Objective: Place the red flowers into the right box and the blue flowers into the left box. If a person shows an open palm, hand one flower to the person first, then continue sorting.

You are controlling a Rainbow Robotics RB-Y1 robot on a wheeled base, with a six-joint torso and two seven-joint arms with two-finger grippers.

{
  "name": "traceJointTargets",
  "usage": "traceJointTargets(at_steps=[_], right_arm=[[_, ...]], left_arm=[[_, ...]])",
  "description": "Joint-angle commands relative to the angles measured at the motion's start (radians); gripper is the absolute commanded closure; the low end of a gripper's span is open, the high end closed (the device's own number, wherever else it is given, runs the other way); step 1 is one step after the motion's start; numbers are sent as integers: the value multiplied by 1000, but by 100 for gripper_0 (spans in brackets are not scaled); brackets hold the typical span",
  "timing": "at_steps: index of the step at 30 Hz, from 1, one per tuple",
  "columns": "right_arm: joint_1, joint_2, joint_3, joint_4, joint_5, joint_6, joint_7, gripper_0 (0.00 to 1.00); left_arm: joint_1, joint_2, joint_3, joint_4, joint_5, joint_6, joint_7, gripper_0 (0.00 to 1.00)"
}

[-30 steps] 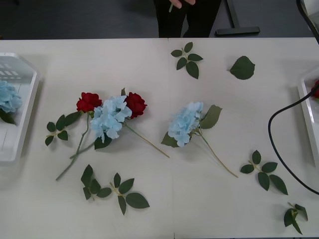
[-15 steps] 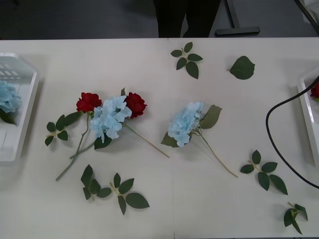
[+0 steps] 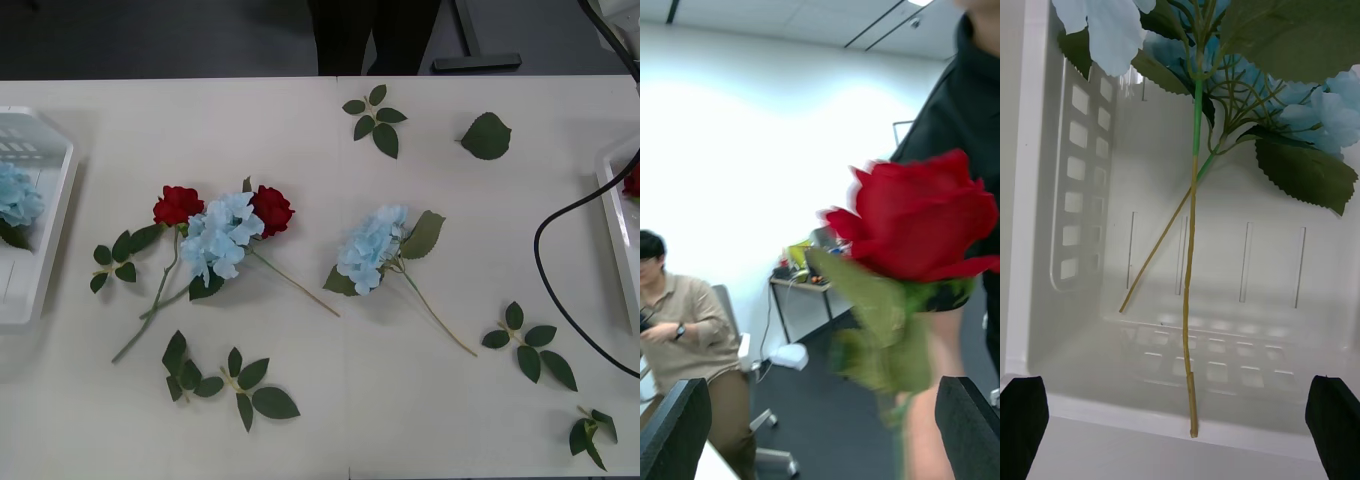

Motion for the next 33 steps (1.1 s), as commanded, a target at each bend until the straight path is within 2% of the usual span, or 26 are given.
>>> traceJointTargets(at_steps=[1,5,8,17,20,26,33], right_arm=[[-48,-1,4,5,-9,87,19,13],[-45,-11,11,60,22,240,10,13],[-1,-44,61,74,80,337,-7,14],[174,-169,281,31,88,377,-45,14],[240,-222,302,-18,125,424,-100,14],[354,-338,302,-205,338,581,-262,14],[539,-441,302,-466,576,619,-439,14]], left_arm=[[29,55,-9,-2,-5,-12,-54,0],[29,55,-9,-2,-5,-12,-54,0],[29,55,-9,-2,-5,-12,-54,0],[29,55,-9,-2,-5,-12,-54,0],[29,55,-9,-2,-5,-12,-54,0],[29,55,-9,-2,-5,-12,-54,0],[29,55,-9,-2,-5,-12,-54,0]])
